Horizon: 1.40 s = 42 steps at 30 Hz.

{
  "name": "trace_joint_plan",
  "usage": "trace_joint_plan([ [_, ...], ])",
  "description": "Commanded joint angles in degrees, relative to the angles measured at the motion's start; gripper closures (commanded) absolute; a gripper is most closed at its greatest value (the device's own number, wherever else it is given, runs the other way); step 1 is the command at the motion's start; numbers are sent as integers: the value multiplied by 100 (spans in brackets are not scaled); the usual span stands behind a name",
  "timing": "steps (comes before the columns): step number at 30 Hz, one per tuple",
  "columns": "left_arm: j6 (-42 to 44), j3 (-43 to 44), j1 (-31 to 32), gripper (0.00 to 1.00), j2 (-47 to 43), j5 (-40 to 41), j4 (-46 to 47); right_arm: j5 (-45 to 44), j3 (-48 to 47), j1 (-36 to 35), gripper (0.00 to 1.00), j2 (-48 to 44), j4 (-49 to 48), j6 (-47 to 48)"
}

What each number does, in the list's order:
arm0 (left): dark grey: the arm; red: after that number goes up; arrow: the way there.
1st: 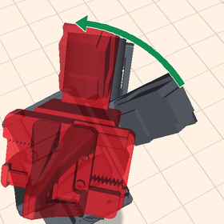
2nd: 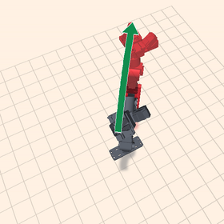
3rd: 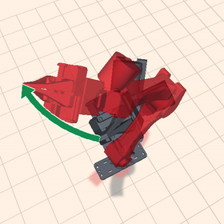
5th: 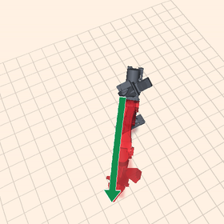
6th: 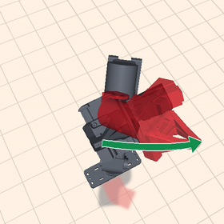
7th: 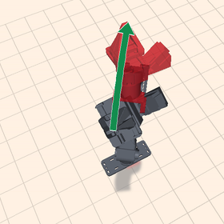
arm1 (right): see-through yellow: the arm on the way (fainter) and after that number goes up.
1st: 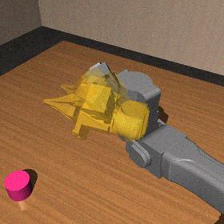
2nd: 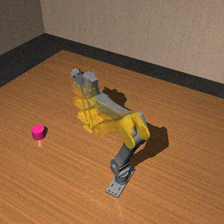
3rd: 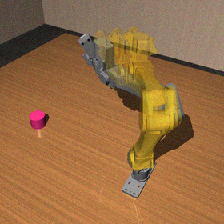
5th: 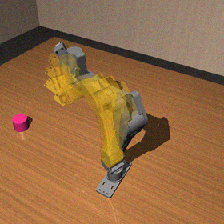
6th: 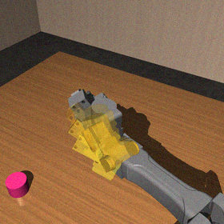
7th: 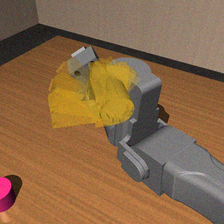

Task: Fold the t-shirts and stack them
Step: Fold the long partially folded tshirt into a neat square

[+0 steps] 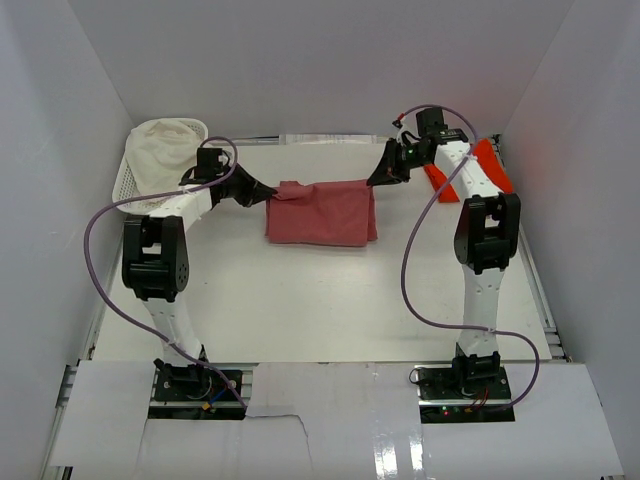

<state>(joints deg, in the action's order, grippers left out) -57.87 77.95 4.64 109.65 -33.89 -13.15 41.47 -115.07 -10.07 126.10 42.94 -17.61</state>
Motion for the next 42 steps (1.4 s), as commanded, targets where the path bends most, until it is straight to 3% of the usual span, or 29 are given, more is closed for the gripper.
trace_joint_plan([
  [1, -216, 308, -148, 97, 205, -144, 374, 194, -559, 109, 92, 239, -101, -41],
  [12, -638, 1002, -271, 92, 1541, -232, 1200, 405, -860, 374, 92, 1223, -1392, -559],
  [17, -524, 1511, -271, 87, 2086, -75, 1209, 264, 24, 374, 89, 1294, -2752, -805],
  [18, -515, 1538, -271, 84, 2122, -57, 1218, 282, 211, 374, 88, 1277, -3052, -1023],
  [20, -515, 1530, -271, 63, 2184, -4, 1271, 247, 309, 374, 85, 1373, -3387, -1122],
  [22, -541, 1469, -271, 51, 2175, 23, 1497, 291, 266, 365, 82, 1522, -3432, -1201],
  [23, -507, 1442, -271, 41, 2158, 66, 1517, 309, 274, 356, 75, 1531, -3580, -1236],
  [25, -489, 1311, -271, 34, 2061, 84, 1700, 300, 537, 356, 70, 1365, -3897, -1289],
  [27, -471, 1136, -271, 26, 1904, 128, 1894, 230, 1027, 347, 47, 1033, -4623, -1307],
  [29, -480, 1055, -289, 24, 1798, 119, 2149, 89, 1292, 347, 15, 785, -5004, -1263],
  [32, -226, 1012, -280, 24, 1464, 294, 2255, -148, 1776, 339, 9, 276, -5409, -1079],
  [37, 405, 152, -236, 24, 551, 506, 3027, -385, 2541, 277, 11, -516, -5674, -692],
  [39, 705, -16, -175, 25, 190, 410, 3151, -307, 2708, 225, 17, -648, -5613, -552],
  [40, 863, -104, -131, 26, 84, 383, 3247, -141, 2726, 207, 22, -675, -5543, -525],
  [42, 1355, -350, 18, 27, -161, 339, 3345, 0, 2726, 93, 53, -657, -5375, -437],
])
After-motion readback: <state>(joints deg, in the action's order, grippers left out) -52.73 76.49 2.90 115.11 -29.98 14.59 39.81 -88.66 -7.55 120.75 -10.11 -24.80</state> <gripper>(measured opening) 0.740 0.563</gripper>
